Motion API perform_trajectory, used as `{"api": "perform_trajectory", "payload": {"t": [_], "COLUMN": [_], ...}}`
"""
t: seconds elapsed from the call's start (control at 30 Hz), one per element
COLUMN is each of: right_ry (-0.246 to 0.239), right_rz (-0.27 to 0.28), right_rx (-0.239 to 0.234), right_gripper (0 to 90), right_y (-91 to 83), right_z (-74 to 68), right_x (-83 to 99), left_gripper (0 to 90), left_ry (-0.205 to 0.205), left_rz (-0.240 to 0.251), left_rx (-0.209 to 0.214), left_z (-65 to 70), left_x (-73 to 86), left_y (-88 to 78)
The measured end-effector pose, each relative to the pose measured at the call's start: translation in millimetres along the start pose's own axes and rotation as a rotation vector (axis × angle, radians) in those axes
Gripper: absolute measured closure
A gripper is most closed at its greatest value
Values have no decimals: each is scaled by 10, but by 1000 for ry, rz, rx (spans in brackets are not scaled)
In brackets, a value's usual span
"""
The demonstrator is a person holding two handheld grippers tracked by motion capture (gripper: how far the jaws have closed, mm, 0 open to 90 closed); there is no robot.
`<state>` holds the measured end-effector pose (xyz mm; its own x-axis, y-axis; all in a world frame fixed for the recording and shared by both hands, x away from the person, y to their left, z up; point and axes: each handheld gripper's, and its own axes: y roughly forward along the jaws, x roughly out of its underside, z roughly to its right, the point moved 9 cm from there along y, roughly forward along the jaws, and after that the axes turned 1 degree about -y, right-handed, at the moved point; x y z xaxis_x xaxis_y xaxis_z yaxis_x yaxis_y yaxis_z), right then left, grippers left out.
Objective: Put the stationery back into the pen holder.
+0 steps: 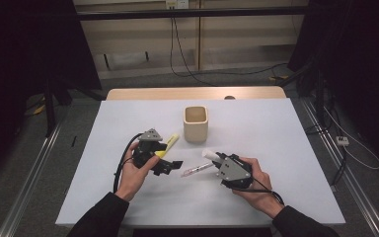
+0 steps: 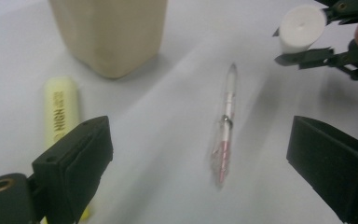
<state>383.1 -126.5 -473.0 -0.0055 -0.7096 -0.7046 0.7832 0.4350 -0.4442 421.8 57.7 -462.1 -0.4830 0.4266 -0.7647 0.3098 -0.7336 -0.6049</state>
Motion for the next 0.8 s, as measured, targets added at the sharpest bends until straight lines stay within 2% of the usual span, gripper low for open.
{"api": "perform_trajectory", "payload": {"t": [0.07,0.13,0.2,0.3,0.37,0.53,0.8], "right_ry": [37,72,112,162,191,246,342], "right_rz": [10,26,38,54,64,84,96], "right_rx": [-14,-21,-25,-34,-36,-47,-63], "right_gripper": [721,721,720,720,721,720,720], "right_y": [1,-5,-8,-3,3,16,76], "right_z": [13,36,62,112,145,221,316], "right_x": [-16,-44,-67,-92,-113,-159,-172], "left_gripper": [72,76,80,83,83,83,82], "left_ry": [-5,-24,-45,-56,-70,-73,-62], "left_rz": [7,35,56,71,83,80,57], "left_rx": [-7,-15,-42,-80,-94,-135,-176], "left_z": [-21,-47,-90,-163,-201,-258,-212], "left_x": [52,95,144,216,256,376,632], "left_y": [-43,-102,-176,-276,-336,-445,-537]}}
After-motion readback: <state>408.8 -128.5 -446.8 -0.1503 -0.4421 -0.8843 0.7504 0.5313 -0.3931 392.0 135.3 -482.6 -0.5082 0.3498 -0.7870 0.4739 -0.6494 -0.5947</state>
